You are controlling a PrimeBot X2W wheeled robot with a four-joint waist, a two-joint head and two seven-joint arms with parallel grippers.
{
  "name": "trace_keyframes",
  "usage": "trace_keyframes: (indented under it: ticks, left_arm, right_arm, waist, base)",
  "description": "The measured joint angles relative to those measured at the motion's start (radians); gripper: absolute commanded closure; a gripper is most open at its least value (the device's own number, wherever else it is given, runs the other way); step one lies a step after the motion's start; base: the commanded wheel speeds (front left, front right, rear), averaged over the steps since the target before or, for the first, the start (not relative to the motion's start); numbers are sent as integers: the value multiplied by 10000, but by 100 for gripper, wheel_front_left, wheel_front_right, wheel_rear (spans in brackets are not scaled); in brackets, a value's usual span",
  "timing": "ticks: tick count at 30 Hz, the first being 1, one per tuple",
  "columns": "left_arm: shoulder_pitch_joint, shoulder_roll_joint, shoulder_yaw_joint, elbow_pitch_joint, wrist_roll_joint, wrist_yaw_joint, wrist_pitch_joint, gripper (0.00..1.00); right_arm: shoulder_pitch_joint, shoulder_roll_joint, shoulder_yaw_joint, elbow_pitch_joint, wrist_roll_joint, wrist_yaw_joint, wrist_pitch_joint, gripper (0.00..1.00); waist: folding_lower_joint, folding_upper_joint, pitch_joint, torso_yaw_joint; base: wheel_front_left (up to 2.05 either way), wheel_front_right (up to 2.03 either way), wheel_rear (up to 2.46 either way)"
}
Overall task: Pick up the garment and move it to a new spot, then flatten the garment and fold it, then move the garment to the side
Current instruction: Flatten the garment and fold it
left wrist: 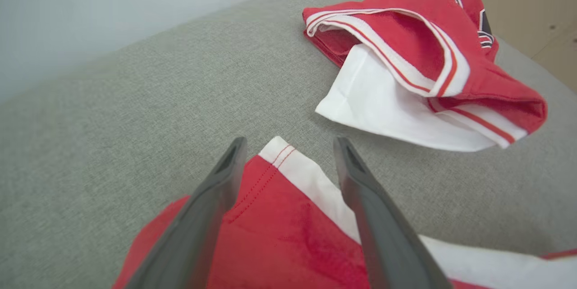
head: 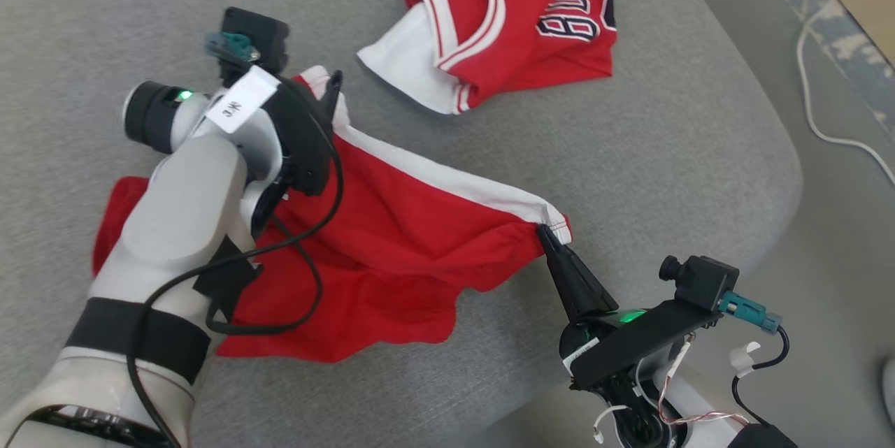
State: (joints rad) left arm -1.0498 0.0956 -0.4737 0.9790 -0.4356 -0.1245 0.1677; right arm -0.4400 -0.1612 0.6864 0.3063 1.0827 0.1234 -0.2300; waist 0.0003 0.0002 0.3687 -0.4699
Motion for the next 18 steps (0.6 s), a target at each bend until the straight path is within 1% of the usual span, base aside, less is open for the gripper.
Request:
trace_keyframes:
  ticks: [7,12,18]
  left_arm:
    - [-298,-56,-61,717,59,0,-217,0]
    - [-397,-27,-58,1179,159,194,-412,0]
    - [-570,-19,-130,1643,244,203,-481,0]
  right_arm:
    - [-25,15,79,117,-10,0,-92,100]
    - [-124,104,211,127,-58,0,-96,100]
    - [-240,138,345,121,-96,0,-109,100]
  waist:
    - [-1,0,352,-376]
    - [-1,0,455,-448]
    - [-2,0,513,-479]
  base:
    - [0,0,0]
    - [0,0,0]
    - [0,0,0]
